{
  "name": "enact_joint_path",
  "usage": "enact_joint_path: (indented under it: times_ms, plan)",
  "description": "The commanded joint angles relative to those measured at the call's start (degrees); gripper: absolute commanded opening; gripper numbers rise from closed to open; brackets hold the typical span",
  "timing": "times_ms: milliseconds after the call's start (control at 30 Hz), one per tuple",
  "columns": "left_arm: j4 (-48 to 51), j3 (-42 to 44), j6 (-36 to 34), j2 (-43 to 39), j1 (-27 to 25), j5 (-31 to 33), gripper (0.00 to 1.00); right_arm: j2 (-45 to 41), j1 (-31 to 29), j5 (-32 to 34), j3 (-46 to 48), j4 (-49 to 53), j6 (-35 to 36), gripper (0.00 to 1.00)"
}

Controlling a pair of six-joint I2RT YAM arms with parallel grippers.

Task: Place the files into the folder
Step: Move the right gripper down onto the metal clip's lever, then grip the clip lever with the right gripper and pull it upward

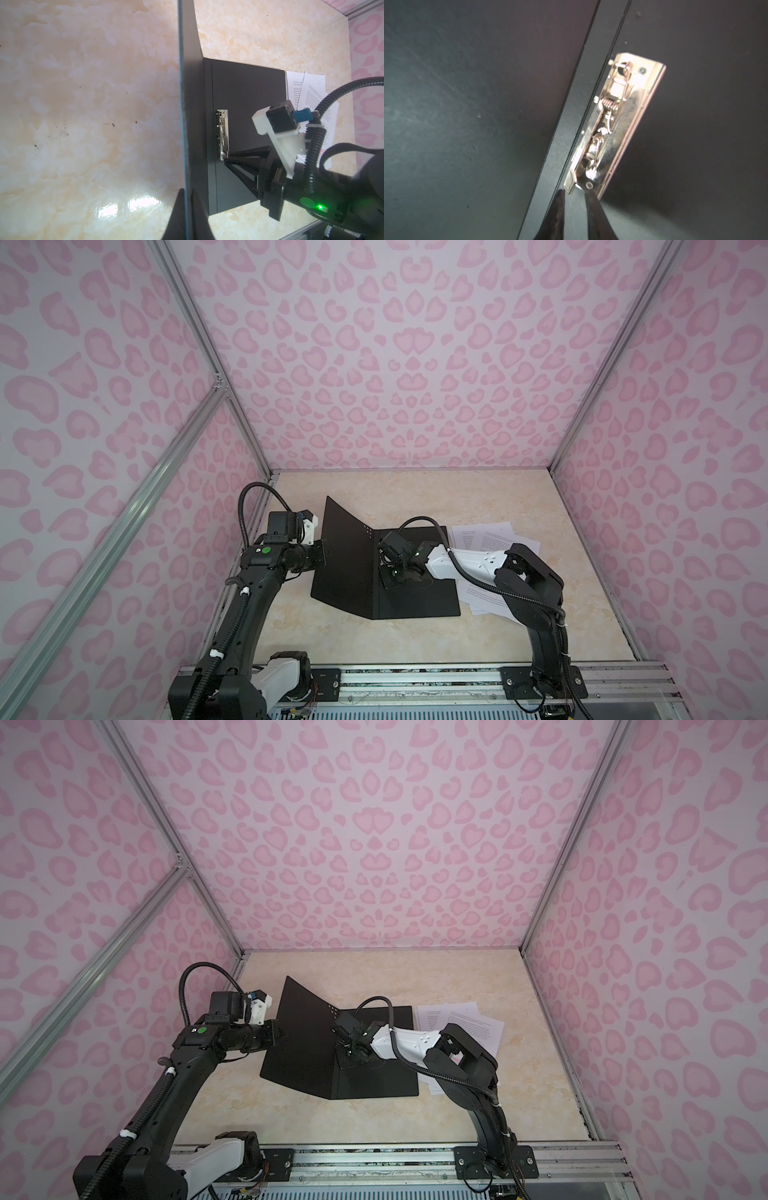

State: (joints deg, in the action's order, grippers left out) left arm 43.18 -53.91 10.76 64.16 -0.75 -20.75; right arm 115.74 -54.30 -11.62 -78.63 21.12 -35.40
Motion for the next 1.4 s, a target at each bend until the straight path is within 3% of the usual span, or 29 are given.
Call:
enact_joint_path:
  times_ms: [0, 500, 1367]
  plan:
    - [1.49, -0.23, -0.98, 0.17, -0.04, 0.69, 0.04, 0.45, 0.09, -0.48, 0.04, -0.72, -0.49, 0.22]
    - [1.63, -0.41, -1.18, -0.18, -0.04, 0.71, 0.04, 1.66, 0.90, -2.55, 0.43, -2.31, -0.82, 0.18]
    - [2.26, -0.87, -1.46, -1.12, -0.04, 1.59, 0.04, 2.38, 2.53, -4.56, 3.83, -4.51, -1.69, 0.04]
